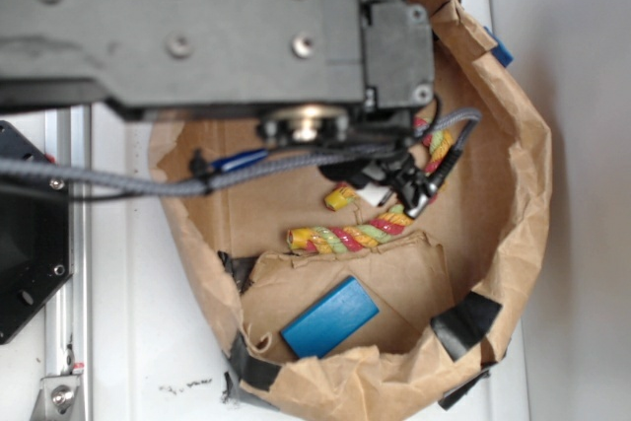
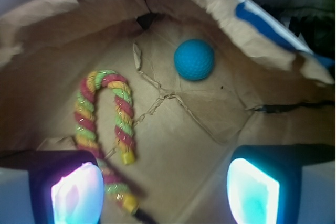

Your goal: Grab the blue ball.

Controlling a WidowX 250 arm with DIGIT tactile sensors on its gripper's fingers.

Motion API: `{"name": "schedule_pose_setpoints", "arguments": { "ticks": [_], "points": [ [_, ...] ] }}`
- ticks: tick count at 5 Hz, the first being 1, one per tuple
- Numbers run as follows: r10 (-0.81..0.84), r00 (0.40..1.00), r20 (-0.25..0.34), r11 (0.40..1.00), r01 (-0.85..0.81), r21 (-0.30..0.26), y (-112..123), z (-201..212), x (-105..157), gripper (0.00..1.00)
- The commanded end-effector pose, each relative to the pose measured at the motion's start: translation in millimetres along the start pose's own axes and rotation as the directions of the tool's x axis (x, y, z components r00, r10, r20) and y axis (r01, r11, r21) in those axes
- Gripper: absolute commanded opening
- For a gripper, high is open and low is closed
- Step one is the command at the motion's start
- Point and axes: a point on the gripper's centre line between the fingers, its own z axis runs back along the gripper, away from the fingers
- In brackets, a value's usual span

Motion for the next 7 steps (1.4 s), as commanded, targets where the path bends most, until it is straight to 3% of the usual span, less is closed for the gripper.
{"name": "schedule_pose_setpoints", "arguments": {
  "ticks": [1, 2, 3, 7],
  "points": [
    [0.243, 0.970, -0.006, 0.969, -0.243, 0.038, 0.6, -19.1, 38.4, 1.00],
    [0.386, 0.912, 0.140, 0.917, -0.396, 0.052, 7.3, -7.9, 43.7, 1.00],
    [0.399, 0.896, 0.196, 0.903, -0.421, 0.083, 14.6, -6.7, 44.8, 1.00],
    [0.399, 0.896, 0.196, 0.903, -0.421, 0.083, 14.6, -6.7, 44.8, 1.00]
  ]
}}
